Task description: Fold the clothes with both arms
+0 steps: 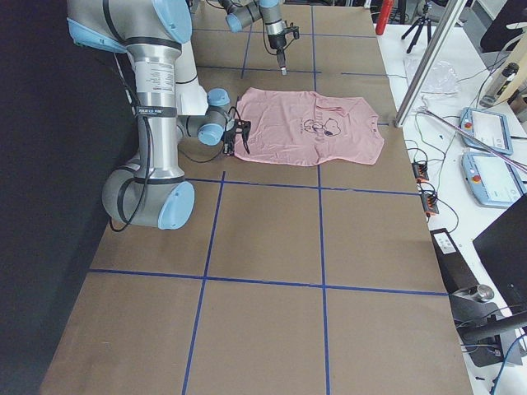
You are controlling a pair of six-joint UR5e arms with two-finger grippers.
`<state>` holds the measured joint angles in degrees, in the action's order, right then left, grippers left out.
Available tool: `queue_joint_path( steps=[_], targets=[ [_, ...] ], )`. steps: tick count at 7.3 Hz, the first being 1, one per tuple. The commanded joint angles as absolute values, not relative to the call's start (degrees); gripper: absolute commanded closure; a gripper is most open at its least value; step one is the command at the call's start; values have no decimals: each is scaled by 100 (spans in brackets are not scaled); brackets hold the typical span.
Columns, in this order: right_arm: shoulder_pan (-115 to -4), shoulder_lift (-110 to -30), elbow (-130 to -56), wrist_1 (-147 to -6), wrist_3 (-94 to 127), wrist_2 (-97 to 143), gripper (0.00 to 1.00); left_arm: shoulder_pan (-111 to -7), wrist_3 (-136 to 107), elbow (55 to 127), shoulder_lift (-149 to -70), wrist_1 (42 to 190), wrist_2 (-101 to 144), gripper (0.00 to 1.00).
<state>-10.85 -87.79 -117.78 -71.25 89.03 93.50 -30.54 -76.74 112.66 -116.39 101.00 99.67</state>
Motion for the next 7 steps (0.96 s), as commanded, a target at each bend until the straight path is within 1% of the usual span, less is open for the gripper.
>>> queue_joint_path(
  steps=[1, 3, 4, 5, 7],
  targets=[
    [-1090, -8772, -11821, -7110, 8895, 9343, 100, -2727, -8021, 11302, -11497, 10090, 9932, 0],
    [-1090, -8763, -11847, -7110, 8903, 9290, 100, -2095, -9294, 11347, -11400, 10020, 9609, 0],
    [-1081, -8754, -11856, -7102, 8903, 9281, 100, -1944, -9725, 11347, -11260, 10002, 9563, 0],
    [-1072, -8737, -11856, -7093, 8903, 9281, 100, -1673, -10086, 11381, -11024, 10011, 9493, 0],
    [-1072, -8728, -11848, -7093, 8903, 9281, 100, -1346, -10204, 11303, -10803, 10002, 9185, 0]
  ],
)
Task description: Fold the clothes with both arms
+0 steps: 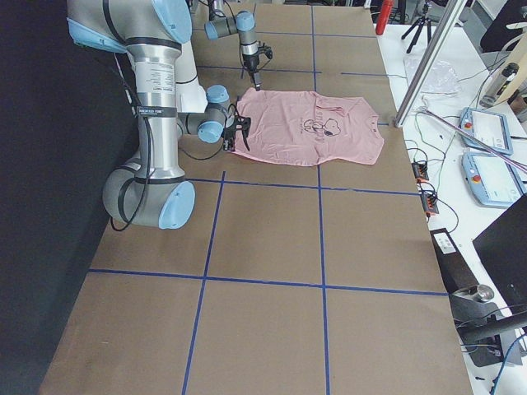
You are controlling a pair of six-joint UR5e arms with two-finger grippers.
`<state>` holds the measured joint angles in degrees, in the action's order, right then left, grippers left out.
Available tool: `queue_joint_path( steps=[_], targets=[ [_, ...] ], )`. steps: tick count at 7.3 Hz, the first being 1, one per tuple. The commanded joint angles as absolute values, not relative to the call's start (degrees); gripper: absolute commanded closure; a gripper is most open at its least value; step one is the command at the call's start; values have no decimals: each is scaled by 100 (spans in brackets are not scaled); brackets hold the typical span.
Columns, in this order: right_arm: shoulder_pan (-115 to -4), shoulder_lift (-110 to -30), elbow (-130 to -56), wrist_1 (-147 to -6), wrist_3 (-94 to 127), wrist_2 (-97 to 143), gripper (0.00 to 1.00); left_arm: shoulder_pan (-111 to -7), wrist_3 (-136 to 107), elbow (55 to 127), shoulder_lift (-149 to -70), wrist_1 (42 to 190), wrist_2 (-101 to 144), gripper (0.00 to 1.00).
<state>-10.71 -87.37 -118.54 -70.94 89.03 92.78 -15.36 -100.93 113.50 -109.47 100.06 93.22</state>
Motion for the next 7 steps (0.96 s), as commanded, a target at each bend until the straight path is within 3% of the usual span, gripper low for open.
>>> queue_joint_path(
  steps=[1, 7],
  targets=[
    [-1072, -8684, -11848, -7093, 8903, 9281, 100, -1197, -10213, 11242, -10758, 10002, 9176, 0],
    [-1090, -8640, -11848, -7093, 8895, 9281, 100, -1098, -10205, 11127, -10687, 9993, 9062, 6]
  ],
)
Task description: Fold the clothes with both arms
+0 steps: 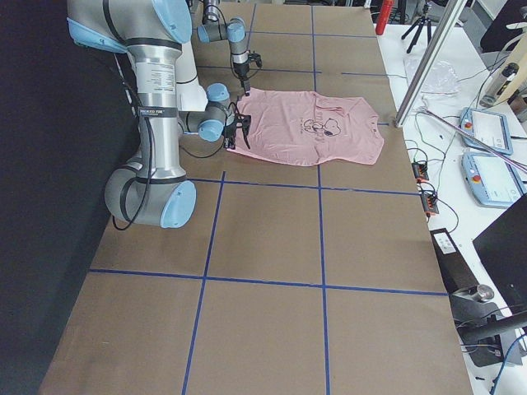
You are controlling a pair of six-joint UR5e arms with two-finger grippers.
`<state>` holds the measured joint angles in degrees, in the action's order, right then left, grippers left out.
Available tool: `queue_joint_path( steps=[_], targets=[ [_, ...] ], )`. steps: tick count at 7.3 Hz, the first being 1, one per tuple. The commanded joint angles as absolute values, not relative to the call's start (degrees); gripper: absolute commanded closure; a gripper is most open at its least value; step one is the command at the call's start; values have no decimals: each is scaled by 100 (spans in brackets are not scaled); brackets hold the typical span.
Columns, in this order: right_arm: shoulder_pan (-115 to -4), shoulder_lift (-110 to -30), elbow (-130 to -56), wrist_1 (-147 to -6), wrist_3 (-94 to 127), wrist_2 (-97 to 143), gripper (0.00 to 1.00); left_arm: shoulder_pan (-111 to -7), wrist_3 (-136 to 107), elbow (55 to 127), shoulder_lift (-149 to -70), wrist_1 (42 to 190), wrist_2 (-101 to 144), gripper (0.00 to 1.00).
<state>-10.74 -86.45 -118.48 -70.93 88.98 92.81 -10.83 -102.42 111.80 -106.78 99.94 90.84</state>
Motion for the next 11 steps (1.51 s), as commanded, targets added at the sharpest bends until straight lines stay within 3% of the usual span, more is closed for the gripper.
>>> queue_joint_path(
  steps=[1, 5, 7, 9, 11],
  targets=[
    [-1099, -8640, -11848, -7093, 8895, 9281, 100, -1116, -10195, 11057, -10688, 9993, 9062, 7],
    [-1099, -8640, -11856, -7093, 8895, 9281, 100, -1151, -10081, 11065, -10696, 9993, 8947, 19],
    [-1099, -8648, -11856, -7093, 8895, 9290, 100, -1160, -10081, 11092, -10696, 9993, 8947, 38],
    [-1107, -8648, -11856, -7093, 8895, 9290, 100, -1160, -10090, 11144, -10714, 9993, 8947, 71],
    [-1116, -8648, -11856, -7093, 8895, 9308, 100, -1151, -10099, 11180, -10705, 9993, 8939, 97]
  ],
)
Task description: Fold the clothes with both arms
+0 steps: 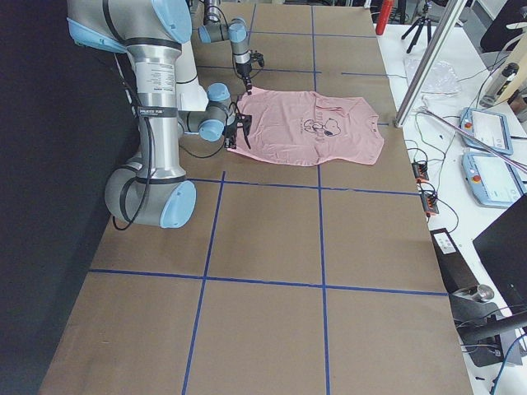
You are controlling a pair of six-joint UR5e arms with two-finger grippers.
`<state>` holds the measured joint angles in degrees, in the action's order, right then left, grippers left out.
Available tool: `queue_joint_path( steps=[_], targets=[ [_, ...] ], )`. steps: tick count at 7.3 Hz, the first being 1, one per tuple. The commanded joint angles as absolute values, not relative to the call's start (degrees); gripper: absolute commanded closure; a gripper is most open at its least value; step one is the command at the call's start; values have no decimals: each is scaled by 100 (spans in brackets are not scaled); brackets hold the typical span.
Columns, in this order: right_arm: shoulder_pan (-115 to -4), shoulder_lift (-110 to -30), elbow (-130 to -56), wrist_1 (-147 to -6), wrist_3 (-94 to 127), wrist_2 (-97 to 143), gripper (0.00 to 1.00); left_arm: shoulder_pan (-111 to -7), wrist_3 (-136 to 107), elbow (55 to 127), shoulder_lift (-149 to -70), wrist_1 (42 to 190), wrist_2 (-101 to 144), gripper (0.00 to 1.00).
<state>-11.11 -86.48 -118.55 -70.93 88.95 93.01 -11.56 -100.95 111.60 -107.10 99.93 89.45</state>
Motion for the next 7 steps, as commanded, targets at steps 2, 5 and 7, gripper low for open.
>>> queue_joint_path(
  steps=[2, 5, 7],
  targets=[
    [-1116, -8648, -11856, -7093, 8895, 9325, 100, -1151, -10125, 11389, -10670, 9993, 8938, 100],
    [-1213, -8754, -12198, -7093, 8824, 9570, 100, -1081, -10116, 12048, -10687, 9328, 8965, 100],
    [-1204, -9148, -12724, -7084, 8824, 9904, 100, -924, -10108, 12189, -10688, 9203, 8965, 100]
  ],
)
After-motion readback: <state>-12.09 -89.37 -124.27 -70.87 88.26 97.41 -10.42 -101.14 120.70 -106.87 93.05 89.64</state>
